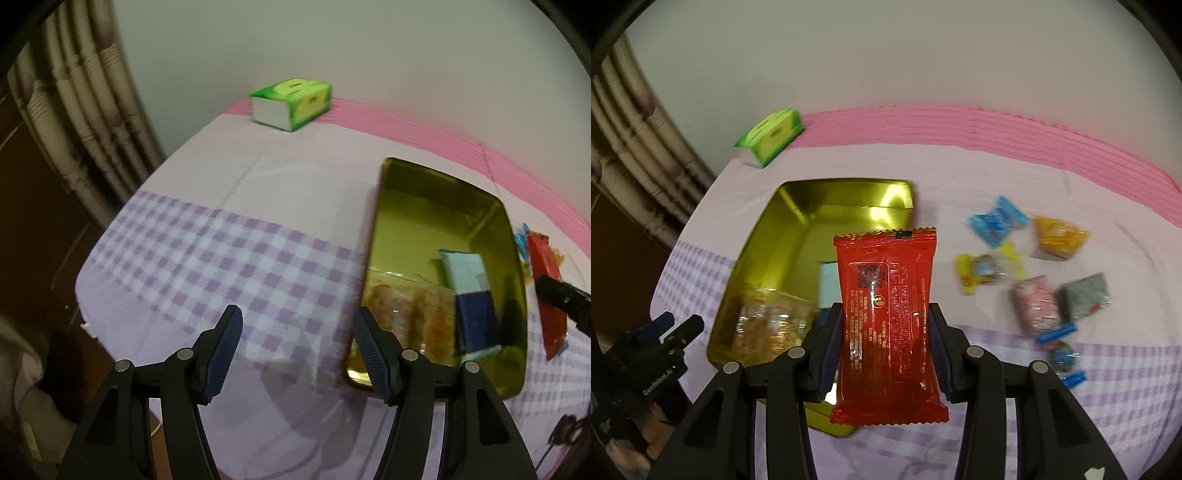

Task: Organize snacks
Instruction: 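Move the held red bar over the gold tray and open the right gripper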

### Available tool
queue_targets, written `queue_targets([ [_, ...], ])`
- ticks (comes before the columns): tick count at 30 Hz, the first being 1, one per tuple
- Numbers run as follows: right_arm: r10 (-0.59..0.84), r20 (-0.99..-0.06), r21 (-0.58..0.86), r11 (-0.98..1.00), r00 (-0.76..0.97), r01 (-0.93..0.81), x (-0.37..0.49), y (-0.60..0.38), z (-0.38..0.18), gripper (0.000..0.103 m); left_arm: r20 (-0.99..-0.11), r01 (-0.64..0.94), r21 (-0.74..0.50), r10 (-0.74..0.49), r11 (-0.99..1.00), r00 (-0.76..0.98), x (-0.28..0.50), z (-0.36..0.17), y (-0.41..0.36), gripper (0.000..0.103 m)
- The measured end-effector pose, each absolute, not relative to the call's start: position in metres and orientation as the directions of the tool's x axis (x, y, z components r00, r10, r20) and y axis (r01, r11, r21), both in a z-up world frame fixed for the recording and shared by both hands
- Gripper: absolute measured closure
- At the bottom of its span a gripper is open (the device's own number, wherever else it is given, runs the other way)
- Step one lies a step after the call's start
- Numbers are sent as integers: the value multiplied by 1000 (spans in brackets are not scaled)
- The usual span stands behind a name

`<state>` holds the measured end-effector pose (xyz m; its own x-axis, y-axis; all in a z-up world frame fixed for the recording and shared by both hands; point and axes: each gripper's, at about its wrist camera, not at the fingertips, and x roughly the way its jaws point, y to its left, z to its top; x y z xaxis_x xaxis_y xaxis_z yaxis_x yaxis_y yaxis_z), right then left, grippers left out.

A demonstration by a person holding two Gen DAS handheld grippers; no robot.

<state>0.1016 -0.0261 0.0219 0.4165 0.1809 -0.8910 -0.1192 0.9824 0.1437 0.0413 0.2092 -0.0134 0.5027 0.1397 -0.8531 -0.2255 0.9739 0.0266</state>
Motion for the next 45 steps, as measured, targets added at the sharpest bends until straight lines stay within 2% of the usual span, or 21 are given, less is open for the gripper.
queue_targets([
  [10, 199, -908, 147, 975, 368, -164, 111, 27, 0, 63, -856, -261, 16, 148, 965, 496, 42, -14, 219, 40],
  [27, 156, -932, 111, 982, 328, -152, 113, 41, -31, 63, -867, -288, 2, 146, 958, 476, 43, -19, 225, 40],
  [45, 189, -920, 131, 974, 342, -186, 107, 38, -21, 58, -867, -279, 6, 144, 960, 476, 44, -20, 220, 40],
])
